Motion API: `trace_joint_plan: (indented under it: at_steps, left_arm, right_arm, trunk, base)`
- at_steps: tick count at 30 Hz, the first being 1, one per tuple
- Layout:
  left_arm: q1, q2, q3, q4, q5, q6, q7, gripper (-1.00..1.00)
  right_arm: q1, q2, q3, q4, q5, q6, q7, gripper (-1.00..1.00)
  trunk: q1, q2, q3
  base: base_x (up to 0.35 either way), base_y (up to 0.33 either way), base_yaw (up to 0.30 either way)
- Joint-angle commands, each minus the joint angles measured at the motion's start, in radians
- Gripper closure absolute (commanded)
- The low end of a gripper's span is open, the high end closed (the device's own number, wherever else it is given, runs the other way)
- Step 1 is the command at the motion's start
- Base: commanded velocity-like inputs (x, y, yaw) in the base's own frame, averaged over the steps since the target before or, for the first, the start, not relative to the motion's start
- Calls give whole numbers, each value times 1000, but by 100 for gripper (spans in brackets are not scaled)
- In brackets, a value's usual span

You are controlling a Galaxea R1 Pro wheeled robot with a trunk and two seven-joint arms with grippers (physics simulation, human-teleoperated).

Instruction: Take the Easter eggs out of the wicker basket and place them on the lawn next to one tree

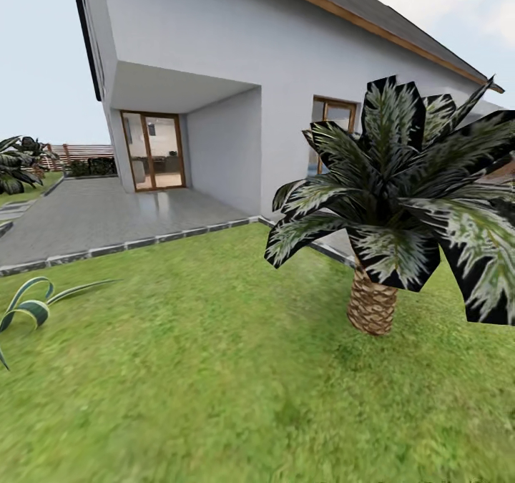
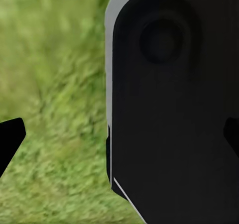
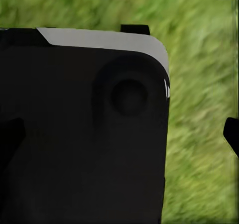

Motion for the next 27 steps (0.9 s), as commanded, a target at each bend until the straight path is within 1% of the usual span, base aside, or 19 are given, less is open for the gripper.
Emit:
trace_joint_plan:
  at_steps: [1,27]
  left_arm:
    - [0,0,0,0,1,0,0,-100]
    - [0,-2,0,0,0,0,0,-100]
  right_arm:
    - [-1,0,0,2,1,0,1,-100]
    - [-1,5,1,12,1,-3,0,-100]
  trunk:
    - [0,0,-1]
    - [0,0,-1]
  base:
    - [0,-280,-184]
    - [0,-280,-292]
